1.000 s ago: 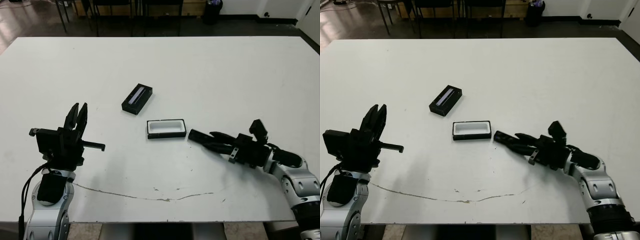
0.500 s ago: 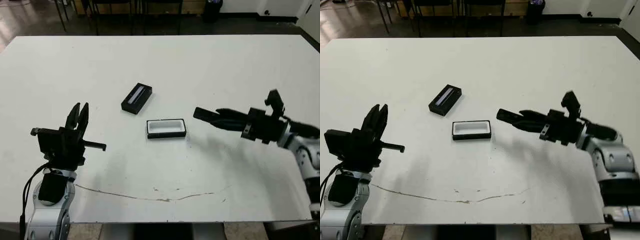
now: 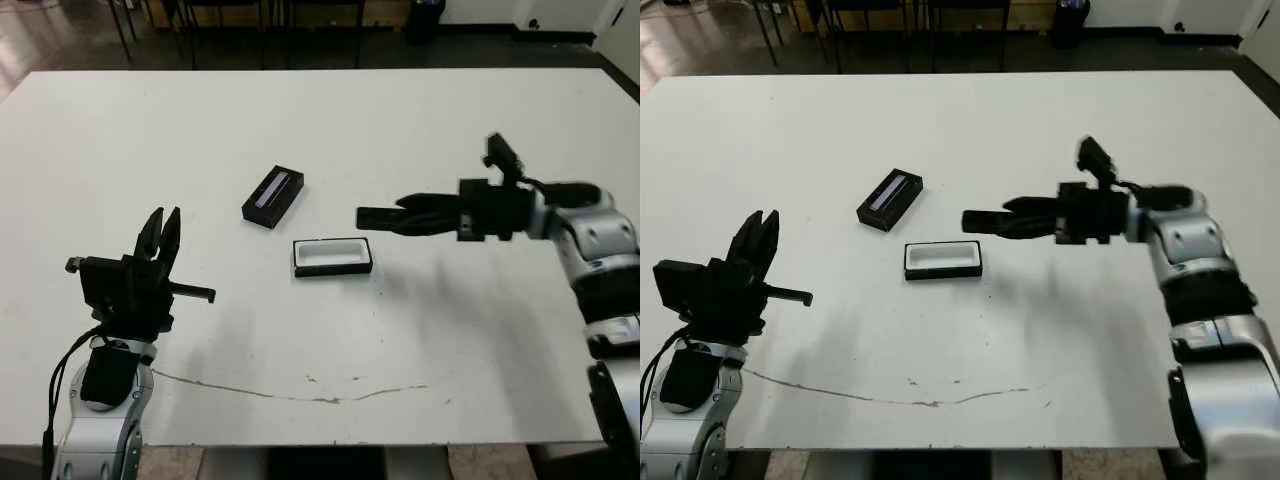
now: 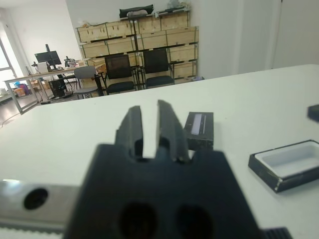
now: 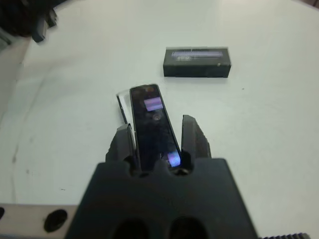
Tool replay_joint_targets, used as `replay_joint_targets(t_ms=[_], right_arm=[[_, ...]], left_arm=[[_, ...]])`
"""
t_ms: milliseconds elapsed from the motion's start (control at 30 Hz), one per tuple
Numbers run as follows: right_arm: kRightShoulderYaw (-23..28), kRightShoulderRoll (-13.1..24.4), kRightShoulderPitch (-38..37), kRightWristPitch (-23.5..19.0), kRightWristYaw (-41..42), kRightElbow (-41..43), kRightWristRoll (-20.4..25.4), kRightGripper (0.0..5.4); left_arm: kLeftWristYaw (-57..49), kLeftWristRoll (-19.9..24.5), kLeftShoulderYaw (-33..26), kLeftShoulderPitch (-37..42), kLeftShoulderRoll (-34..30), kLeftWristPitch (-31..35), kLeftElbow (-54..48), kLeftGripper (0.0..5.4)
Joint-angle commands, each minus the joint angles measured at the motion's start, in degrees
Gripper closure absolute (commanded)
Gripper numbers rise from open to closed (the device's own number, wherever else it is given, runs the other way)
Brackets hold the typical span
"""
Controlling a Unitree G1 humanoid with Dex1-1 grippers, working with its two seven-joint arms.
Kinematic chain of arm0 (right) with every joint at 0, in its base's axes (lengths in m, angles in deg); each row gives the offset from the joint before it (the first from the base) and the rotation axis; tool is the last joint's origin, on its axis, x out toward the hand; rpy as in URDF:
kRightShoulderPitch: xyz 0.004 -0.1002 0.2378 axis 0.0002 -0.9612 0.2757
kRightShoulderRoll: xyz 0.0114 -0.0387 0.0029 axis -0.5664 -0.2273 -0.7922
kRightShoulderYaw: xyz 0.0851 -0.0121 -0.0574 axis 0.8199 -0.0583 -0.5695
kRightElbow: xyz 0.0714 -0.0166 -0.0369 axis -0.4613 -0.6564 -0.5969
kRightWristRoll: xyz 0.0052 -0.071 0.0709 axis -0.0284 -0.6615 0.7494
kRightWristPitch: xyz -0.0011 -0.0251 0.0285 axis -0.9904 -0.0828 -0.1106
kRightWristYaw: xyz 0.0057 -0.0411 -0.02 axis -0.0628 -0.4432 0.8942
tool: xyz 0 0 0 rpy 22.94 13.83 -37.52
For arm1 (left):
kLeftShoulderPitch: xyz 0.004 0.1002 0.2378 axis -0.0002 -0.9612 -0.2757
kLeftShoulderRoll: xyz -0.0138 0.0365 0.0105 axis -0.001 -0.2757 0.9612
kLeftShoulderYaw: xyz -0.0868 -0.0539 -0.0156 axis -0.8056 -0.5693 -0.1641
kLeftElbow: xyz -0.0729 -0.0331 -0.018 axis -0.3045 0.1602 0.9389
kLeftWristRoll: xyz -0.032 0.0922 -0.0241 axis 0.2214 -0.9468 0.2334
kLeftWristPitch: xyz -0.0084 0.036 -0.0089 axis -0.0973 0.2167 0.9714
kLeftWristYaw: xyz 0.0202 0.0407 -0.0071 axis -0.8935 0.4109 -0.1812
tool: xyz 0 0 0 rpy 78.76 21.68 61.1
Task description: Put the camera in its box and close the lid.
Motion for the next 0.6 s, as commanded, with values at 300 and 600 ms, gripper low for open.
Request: replay_joint_targets(t_ms=[300, 600], right_arm=[[-5.5, -3.7, 3.6, 6.5, -0.1, -1.5, -8.7, 5.17], [-7.0, -4.5, 3.2, 8.2, -0.6, -1.0, -11.7, 5.17]], left_arm=[[-0.9, -0.5, 0.7, -0.6, 0.3, 0.7, 0.9, 5.40], [-1.0, -0.4, 1.1, -0.5, 0.4, -0.3, 1.6, 5.40]])
